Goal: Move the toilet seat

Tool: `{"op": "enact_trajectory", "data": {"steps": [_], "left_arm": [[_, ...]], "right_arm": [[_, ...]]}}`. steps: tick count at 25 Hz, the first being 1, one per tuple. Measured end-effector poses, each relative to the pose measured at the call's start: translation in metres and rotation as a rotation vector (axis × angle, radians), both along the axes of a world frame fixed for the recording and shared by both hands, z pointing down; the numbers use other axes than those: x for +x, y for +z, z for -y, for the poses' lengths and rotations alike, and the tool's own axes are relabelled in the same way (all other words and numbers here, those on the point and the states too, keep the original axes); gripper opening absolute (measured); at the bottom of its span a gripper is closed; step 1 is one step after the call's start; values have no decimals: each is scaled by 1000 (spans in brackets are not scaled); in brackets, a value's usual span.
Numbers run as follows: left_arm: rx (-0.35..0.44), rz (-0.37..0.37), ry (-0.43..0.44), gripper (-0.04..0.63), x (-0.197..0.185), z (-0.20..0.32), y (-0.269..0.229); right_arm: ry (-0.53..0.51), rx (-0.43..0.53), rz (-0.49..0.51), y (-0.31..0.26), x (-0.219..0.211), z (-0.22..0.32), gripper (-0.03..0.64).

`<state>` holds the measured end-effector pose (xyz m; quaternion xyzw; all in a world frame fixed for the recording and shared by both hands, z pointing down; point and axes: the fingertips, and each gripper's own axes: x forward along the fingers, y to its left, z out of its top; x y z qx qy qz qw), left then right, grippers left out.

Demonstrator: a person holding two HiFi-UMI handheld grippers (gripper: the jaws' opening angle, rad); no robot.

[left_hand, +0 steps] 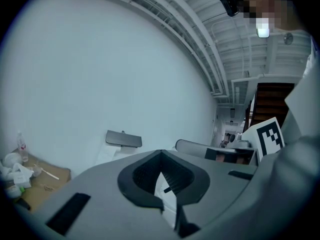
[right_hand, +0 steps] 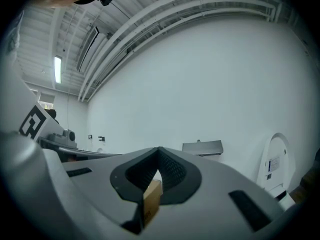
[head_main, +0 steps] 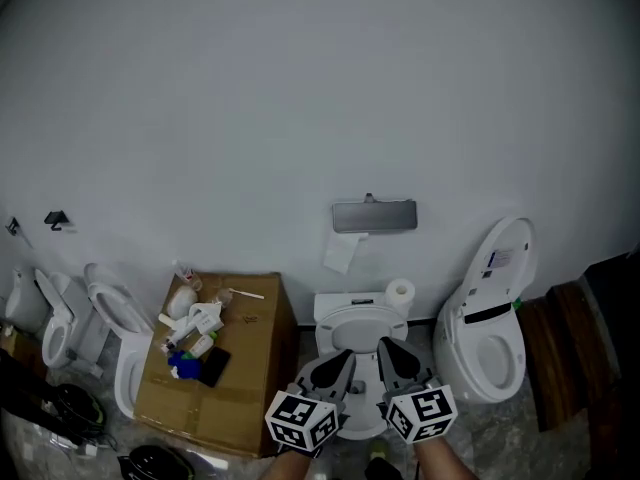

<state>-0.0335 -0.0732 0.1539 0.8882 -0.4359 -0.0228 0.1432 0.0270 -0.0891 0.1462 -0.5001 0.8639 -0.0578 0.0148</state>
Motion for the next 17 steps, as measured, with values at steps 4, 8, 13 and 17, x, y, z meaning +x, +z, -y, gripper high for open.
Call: {"op": "enact_trajectory", "data": {"steps": [4, 8, 13, 17], "left_arm": [[8, -4, 3, 9, -11, -18, -17], [19, -9, 7, 8, -17, -31, -30], [29, 3, 4, 8, -26, -40, -31], [31, -2, 0, 9, -29, -47, -32]], "right_arm": [[12, 24, 6, -22, -3, -19, 11], [9, 54, -10, -38, -8, -35, 9], [12, 62, -6, -41, -15, -48, 9], [14, 66, -7, -42, -18, -56, 9]]}}
